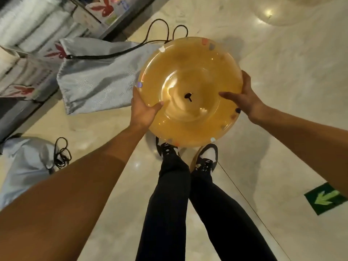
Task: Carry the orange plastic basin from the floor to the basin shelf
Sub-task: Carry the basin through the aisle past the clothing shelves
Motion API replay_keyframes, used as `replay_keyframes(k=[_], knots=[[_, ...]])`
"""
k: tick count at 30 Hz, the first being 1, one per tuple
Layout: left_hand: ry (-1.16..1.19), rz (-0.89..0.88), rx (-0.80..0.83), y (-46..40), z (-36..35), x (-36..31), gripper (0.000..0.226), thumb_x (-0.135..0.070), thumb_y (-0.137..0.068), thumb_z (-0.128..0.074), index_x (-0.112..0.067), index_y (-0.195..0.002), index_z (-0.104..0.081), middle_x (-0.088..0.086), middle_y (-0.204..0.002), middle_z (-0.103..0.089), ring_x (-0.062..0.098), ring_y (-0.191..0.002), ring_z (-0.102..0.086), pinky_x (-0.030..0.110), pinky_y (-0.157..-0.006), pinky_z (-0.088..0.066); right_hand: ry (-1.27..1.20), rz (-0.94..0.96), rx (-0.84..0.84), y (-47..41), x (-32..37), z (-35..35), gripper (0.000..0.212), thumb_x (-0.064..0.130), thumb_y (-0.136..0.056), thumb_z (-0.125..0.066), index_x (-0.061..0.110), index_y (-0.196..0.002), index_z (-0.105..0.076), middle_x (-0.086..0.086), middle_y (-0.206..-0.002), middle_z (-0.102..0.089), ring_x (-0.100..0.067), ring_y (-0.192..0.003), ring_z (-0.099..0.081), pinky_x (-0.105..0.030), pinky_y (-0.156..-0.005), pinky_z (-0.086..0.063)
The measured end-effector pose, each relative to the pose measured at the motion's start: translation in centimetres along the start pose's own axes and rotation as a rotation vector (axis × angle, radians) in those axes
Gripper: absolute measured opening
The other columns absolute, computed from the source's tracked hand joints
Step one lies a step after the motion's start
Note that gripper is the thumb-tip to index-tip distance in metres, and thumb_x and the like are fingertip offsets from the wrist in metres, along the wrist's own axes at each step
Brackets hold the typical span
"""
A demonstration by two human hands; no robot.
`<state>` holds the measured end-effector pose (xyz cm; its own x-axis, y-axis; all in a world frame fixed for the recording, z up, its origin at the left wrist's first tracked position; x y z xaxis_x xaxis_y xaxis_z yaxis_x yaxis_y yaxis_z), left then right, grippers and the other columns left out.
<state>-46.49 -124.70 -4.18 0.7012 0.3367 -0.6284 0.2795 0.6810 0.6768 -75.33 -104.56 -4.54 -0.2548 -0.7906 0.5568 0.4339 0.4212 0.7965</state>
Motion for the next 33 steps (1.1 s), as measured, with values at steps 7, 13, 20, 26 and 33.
replay_keyframes(k=[7,13,20,26,33], knots=[[-0.054,-0.04,-0.03,-3.3,-2.2,2.1,0.105,-0.043,-0.081,-0.089,-0.026,-0.162,-0.024,0.008,-0.152,-0.042,0.027,-0.142,-0.046,0.043,-0.117,-0.042,-0.028,-0.016,-0.034,-3.0,-4.6,-1.3,0.12,0.039,-0.077,-0.09,0.035,-0.164,-0.008,-0.001,-0.157,-0.037,-0.032,-0.139,-0.047,-0.055,-0.106,-0.054],[-0.042,-0.076,-0.026,-3.8,-2.0,2.9,0.109,-0.047,-0.079,-0.089,-0.029,-0.163,-0.023,0.001,-0.152,-0.046,0.02,-0.137,-0.05,0.039,-0.11,-0.05,-0.024,0.052,-0.051,-3.4,-4.9,-1.6,0.106,0.032,-0.085,-0.086,0.033,-0.162,-0.012,0.003,-0.151,-0.037,-0.03,-0.137,-0.046,-0.046,-0.102,-0.054],[0.007,-0.06,0.008,0.1,-0.1,-2.3,0.087,-0.028,-0.087,-0.088,-0.032,-0.155,-0.033,-0.013,-0.133,-0.054,0.017,-0.125,-0.058,0.044,-0.111,-0.051,-0.083,0.017,-0.076,2.0,-1.0,0.5,0.101,0.031,-0.081,-0.085,0.029,-0.16,-0.022,-0.001,-0.146,-0.045,-0.032,-0.131,-0.052,-0.058,-0.103,-0.055],[-0.018,-0.083,0.069,8.4,4.0,-14.7,0.087,-0.03,-0.089,-0.085,-0.041,-0.155,-0.029,-0.01,-0.146,-0.047,0.015,-0.129,-0.049,0.043,-0.112,-0.045,-0.157,0.013,-0.149,13.7,7.5,6.7,0.094,0.02,-0.088,-0.084,0.026,-0.16,-0.023,0.001,-0.143,-0.045,-0.029,-0.132,-0.052,-0.047,-0.098,-0.056],[-0.01,-0.203,0.189,18.0,7.1,-34.3,0.091,-0.029,-0.087,-0.086,-0.031,-0.161,-0.033,-0.005,-0.152,-0.053,0.018,-0.138,-0.054,0.047,-0.114,-0.048,-0.264,0.032,-0.216,26.6,19.1,16.3,0.09,0.027,-0.092,-0.079,0.03,-0.161,-0.022,0.002,-0.147,-0.042,-0.026,-0.128,-0.05,-0.024,-0.076,-0.05]])
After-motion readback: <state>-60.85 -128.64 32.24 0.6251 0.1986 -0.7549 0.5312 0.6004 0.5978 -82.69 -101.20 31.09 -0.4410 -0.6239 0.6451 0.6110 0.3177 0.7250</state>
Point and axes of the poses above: each hand's wrist, its own y-axis away from the middle knuckle, its own z-axis out of the back of the hand, x = y × z, the point moved 9 cm from there along -y, towards the middle knuckle
